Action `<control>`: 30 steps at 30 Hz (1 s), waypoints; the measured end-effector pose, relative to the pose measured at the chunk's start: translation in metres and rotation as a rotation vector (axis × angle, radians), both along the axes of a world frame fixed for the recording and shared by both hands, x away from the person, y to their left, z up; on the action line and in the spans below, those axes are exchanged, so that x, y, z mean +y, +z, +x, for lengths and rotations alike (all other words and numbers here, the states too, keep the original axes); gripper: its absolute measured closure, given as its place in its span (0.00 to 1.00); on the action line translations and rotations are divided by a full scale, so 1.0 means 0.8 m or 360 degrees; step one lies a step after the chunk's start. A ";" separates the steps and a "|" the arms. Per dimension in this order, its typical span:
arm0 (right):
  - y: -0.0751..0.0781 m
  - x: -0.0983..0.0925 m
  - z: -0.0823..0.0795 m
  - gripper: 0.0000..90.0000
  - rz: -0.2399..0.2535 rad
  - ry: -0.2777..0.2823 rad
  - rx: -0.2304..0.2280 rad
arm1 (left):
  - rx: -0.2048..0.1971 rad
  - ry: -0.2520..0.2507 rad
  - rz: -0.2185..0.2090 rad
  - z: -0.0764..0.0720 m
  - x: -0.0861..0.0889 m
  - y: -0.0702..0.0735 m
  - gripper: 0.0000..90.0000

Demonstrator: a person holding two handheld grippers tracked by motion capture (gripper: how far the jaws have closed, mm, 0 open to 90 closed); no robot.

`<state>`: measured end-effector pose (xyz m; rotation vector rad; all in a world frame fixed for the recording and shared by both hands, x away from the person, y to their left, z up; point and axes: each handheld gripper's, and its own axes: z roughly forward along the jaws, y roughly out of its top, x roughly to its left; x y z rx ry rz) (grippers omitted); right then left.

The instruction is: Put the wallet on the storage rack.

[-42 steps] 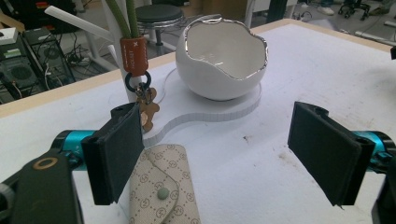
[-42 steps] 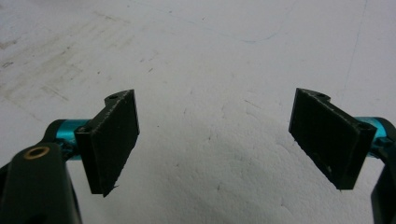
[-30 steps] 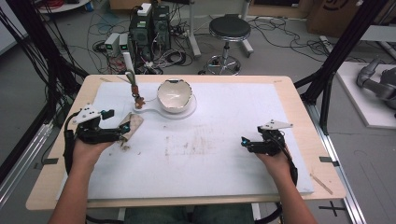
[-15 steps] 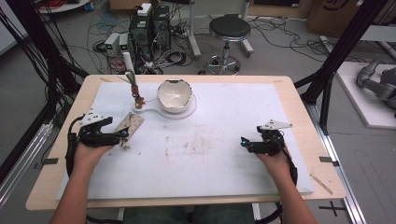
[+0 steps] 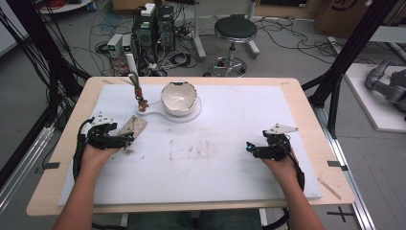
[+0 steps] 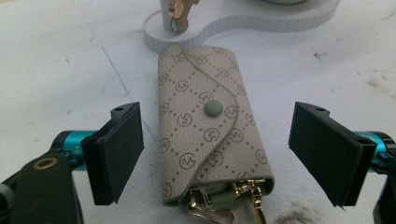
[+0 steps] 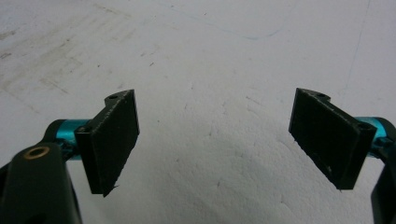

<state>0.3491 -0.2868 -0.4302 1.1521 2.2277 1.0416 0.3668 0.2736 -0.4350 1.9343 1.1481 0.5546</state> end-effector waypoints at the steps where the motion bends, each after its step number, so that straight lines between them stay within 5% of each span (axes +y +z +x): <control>1: 0.000 0.000 0.000 0.18 -0.0004 0.0001 -0.0002 | 0.0007 0.0009 0.0006 0.002 -0.001 -0.002 0.20; 9: -0.001 -0.002 -0.002 0.18 -0.0004 -0.0005 0.0003 | 0.0080 0.0021 0.0047 0.012 -0.002 -0.015 0.18; 12: -0.001 -0.002 -0.002 0.18 -0.0006 -0.0005 0.0006 | 0.0160 0.0001 0.0109 0.016 -0.007 -0.025 0.18; 19: -0.002 -0.001 -0.002 0.18 -0.0019 0.0005 0.0006 | 0.0145 -0.0002 0.0127 0.015 -0.009 -0.024 0.19; 25: -0.002 0.001 -0.003 0.18 -0.0033 0.0010 0.0004 | 0.0132 -0.0044 0.0126 0.012 -0.011 -0.020 0.37; 30: -0.002 0.001 -0.003 0.18 -0.0036 0.0015 0.0004 | 0.0152 -0.0026 0.0053 0.012 -0.006 -0.018 0.40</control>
